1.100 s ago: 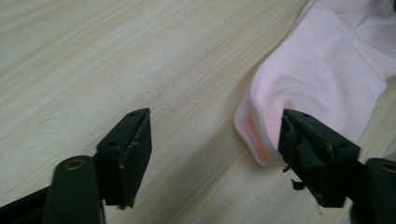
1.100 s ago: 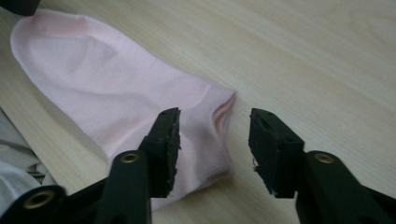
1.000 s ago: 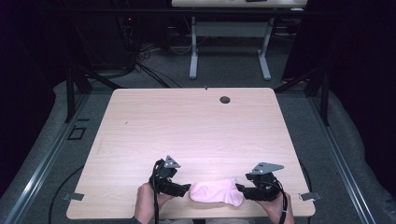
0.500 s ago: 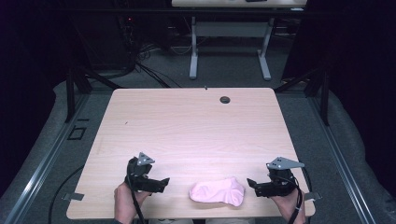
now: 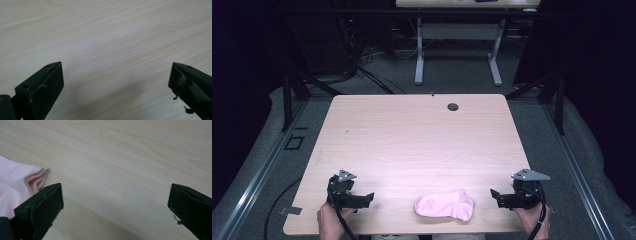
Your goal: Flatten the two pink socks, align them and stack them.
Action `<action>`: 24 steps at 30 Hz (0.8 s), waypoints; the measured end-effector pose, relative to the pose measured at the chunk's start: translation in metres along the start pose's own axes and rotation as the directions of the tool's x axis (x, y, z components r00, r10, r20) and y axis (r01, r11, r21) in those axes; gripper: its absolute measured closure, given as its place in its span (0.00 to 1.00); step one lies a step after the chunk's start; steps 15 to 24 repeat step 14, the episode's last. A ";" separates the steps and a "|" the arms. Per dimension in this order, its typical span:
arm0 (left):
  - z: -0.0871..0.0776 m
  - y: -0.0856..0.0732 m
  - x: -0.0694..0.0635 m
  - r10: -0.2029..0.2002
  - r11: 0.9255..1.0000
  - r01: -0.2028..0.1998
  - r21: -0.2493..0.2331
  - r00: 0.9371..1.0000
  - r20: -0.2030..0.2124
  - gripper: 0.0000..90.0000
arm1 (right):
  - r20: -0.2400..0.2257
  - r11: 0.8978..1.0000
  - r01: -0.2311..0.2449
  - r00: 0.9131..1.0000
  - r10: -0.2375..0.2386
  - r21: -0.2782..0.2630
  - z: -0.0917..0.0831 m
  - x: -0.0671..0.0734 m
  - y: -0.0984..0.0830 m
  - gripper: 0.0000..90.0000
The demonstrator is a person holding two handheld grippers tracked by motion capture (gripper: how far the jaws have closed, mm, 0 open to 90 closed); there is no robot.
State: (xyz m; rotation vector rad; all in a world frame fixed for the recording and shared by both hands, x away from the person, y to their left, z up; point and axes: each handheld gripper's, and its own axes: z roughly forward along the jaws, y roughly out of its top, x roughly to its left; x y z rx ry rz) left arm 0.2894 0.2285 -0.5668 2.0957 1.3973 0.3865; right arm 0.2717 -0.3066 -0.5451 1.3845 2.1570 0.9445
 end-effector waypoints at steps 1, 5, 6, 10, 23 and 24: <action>0.002 -0.002 0.002 -0.011 1.000 0.011 0.001 1.000 -0.005 0.00 | 0.010 1.000 -0.002 1.000 0.002 0.006 0.002 -0.003 -0.002 0.00; 0.007 -0.010 0.009 -0.031 1.000 0.031 -0.004 0.999 -0.027 0.00 | 0.037 0.999 -0.023 0.999 0.022 0.024 0.013 -0.013 -0.011 0.00; 0.008 -0.011 0.010 -0.031 0.999 0.030 -0.016 0.999 -0.040 0.00 | 0.042 0.999 -0.022 0.999 0.021 0.031 0.015 -0.016 -0.012 0.00; 0.010 -0.014 0.011 -0.032 0.999 0.029 -0.043 0.997 -0.072 0.00 | 0.064 0.998 -0.033 0.998 0.029 0.053 0.024 -0.024 -0.019 0.00; 0.012 -0.015 0.011 -0.008 0.999 0.003 -0.045 0.995 -0.101 0.00 | 0.088 0.997 -0.045 0.995 0.039 0.061 0.029 -0.027 -0.023 0.00; 0.012 -0.015 0.011 -0.008 0.999 0.003 -0.045 0.995 -0.101 0.00 | 0.088 0.997 -0.045 0.995 0.039 0.061 0.029 -0.027 -0.023 0.00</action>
